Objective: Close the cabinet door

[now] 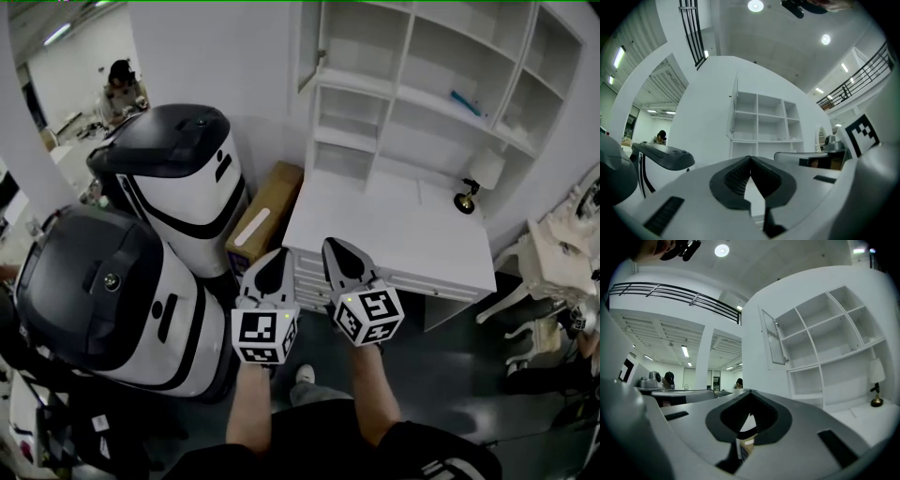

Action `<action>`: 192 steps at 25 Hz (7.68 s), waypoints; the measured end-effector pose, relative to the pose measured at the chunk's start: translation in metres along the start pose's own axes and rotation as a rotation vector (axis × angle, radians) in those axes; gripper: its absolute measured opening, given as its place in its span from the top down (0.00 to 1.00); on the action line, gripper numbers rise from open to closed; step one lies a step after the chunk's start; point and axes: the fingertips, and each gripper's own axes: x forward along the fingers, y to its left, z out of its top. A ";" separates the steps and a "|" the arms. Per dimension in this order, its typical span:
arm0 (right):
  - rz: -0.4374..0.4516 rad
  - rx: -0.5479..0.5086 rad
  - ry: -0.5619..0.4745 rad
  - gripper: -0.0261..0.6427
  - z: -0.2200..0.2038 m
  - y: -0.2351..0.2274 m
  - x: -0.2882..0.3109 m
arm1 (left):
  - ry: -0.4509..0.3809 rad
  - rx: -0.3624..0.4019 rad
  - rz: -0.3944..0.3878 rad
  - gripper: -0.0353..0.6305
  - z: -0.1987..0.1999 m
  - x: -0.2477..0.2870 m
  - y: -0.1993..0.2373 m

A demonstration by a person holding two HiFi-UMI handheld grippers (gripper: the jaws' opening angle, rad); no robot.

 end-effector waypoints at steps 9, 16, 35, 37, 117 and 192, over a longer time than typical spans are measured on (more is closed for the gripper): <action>-0.021 -0.030 -0.014 0.93 0.005 -0.044 0.043 | -0.022 0.004 -0.022 0.93 0.002 0.061 0.008; -0.018 -0.068 -0.024 0.93 0.007 -0.066 0.076 | -0.045 0.001 -0.018 0.93 -0.001 0.097 0.021; 0.040 -0.117 -0.031 0.93 0.003 -0.053 0.133 | -0.068 -0.032 0.063 0.93 0.001 0.116 0.072; 0.034 -0.132 -0.024 0.93 0.001 -0.059 0.138 | -0.073 -0.034 0.053 0.93 0.001 0.127 0.074; -0.286 -0.502 -0.381 0.70 0.183 -0.089 0.326 | -0.723 0.507 -0.579 0.78 0.376 0.347 0.144; -0.267 -0.216 -0.434 0.82 0.190 -0.295 0.225 | -0.686 1.086 -0.518 0.81 0.373 0.442 -0.072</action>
